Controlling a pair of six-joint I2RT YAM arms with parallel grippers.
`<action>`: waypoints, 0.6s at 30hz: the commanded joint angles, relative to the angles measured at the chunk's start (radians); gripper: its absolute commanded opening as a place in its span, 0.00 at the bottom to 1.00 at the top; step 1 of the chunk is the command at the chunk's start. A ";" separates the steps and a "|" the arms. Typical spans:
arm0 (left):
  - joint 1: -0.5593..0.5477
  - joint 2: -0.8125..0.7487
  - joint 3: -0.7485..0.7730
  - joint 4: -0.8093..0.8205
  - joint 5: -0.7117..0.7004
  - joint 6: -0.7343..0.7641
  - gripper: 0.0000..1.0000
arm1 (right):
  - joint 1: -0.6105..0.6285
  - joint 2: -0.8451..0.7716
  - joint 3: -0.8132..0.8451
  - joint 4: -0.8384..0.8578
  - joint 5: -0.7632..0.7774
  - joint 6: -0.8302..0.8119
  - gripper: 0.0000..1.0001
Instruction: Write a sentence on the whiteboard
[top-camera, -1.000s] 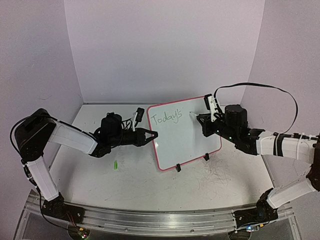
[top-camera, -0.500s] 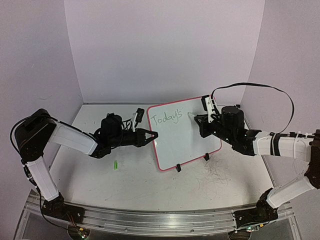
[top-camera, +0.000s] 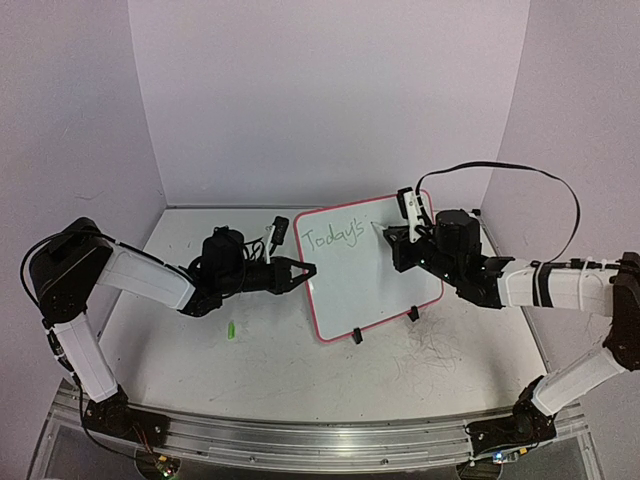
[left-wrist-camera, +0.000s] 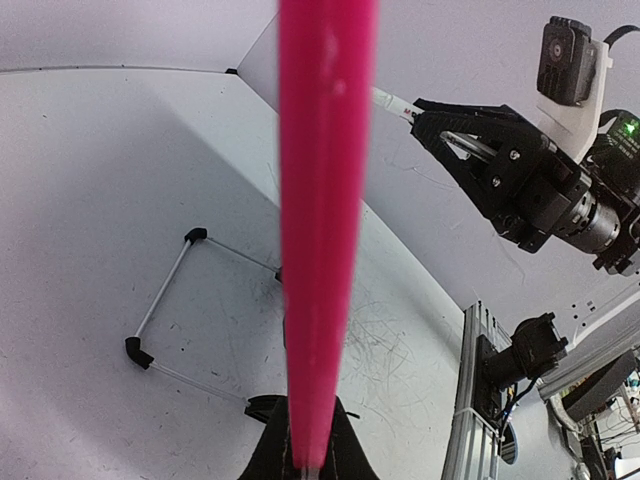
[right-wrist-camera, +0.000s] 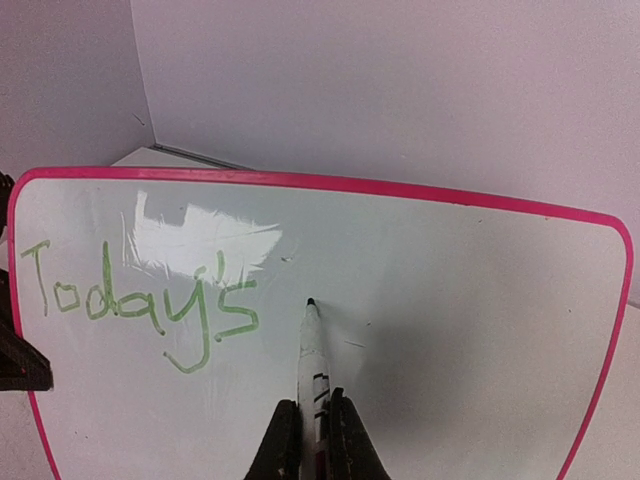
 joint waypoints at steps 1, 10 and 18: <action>-0.014 -0.015 -0.003 0.008 0.001 0.010 0.00 | 0.005 0.014 0.049 0.051 0.021 0.007 0.00; -0.014 -0.016 -0.002 0.008 0.001 0.010 0.00 | 0.006 0.026 0.041 0.041 0.029 0.046 0.00; -0.013 -0.016 0.001 0.009 0.003 0.010 0.00 | 0.011 0.015 0.023 0.013 0.046 0.063 0.00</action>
